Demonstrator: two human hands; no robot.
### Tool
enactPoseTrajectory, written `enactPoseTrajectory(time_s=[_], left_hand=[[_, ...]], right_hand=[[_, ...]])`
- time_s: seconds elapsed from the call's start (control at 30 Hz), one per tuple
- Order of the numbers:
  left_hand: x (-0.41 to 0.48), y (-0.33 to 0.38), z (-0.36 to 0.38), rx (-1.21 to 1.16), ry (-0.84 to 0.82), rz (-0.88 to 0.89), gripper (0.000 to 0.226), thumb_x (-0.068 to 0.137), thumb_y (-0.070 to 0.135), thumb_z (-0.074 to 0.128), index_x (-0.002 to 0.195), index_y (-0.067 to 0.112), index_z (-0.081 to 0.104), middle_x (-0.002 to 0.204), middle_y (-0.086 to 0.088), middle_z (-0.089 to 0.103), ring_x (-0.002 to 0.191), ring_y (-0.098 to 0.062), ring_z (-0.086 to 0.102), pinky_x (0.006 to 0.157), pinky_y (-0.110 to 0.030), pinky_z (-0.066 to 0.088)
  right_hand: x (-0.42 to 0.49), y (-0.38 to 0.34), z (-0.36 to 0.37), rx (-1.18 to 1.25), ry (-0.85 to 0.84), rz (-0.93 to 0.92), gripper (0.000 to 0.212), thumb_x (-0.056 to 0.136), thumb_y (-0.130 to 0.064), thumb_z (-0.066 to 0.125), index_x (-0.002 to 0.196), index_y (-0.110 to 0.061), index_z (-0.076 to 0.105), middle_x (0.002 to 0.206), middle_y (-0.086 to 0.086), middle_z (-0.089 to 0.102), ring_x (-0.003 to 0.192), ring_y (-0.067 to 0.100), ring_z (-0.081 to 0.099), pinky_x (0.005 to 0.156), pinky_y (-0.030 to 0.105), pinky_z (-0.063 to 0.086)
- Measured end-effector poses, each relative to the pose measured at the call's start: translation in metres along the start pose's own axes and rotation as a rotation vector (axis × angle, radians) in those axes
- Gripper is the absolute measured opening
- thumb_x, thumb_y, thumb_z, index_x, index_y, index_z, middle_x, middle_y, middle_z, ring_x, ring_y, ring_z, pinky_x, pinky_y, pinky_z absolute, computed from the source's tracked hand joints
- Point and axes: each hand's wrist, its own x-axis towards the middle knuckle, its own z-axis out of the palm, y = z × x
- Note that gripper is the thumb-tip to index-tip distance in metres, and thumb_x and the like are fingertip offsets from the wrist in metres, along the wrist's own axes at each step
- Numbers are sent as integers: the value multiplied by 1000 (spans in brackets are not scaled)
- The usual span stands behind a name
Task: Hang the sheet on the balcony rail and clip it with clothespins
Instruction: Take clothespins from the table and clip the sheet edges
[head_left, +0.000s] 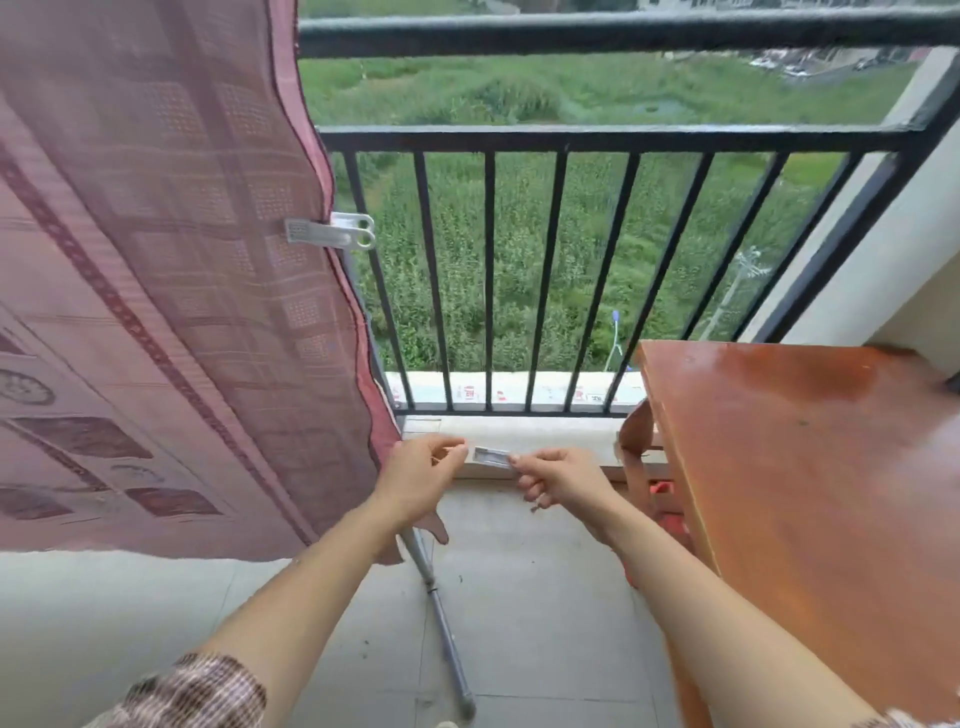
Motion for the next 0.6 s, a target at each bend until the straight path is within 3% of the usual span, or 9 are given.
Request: enactPoseTrajectory(time_s=[0.07,0.13,0.23,0.33,0.47,0.6], left_hand=[[9,-23,-26,608,101,379,22,78,16,71,101,15,72,96,0,68,96,-18,52,77,-29,48],[23,-40,-51,1075,115,690,33,50,10,84,81,15,73,95,-4,68,100,-24,46,79,-35,45],[37,-42,-79,1538,-3,743,35,46,19,84,80,20,75,114,-4,68,120,-26,51,101,-45,26],[49,-36,-92,1753,-113,774,26,52,26,84,78,24,77,116,1,69,123,-18,54,109,-49,17],[61,-33,-96,1936,-160,781,24,65,30,74,88,21,77,106,0,72,122,-21,54,106,-49,18],[68,-31,-93,1844,-203,880,8,50,23,79,52,22,71,60,1,65,76,-22,64,103,-47,31]], right_hand=[[11,-3,18,-54,47,-48,24,84,-27,70,77,-6,62,63,5,55,53,11,46,48,18,35],[21,-2,35,-129,94,-103,30,81,-35,71,71,-9,60,61,4,53,54,13,46,51,20,36],[35,3,53,-250,167,-161,46,75,-47,68,57,-8,51,55,1,46,56,15,44,57,28,33],[43,7,66,-293,183,-179,48,79,-43,67,66,2,57,58,3,47,57,16,44,57,30,32],[50,10,74,-321,214,-198,32,81,-36,70,70,-7,63,59,-3,51,58,12,45,57,29,33],[54,11,77,-364,205,-249,26,78,-34,73,76,-8,69,64,-4,57,62,10,49,59,28,36]])
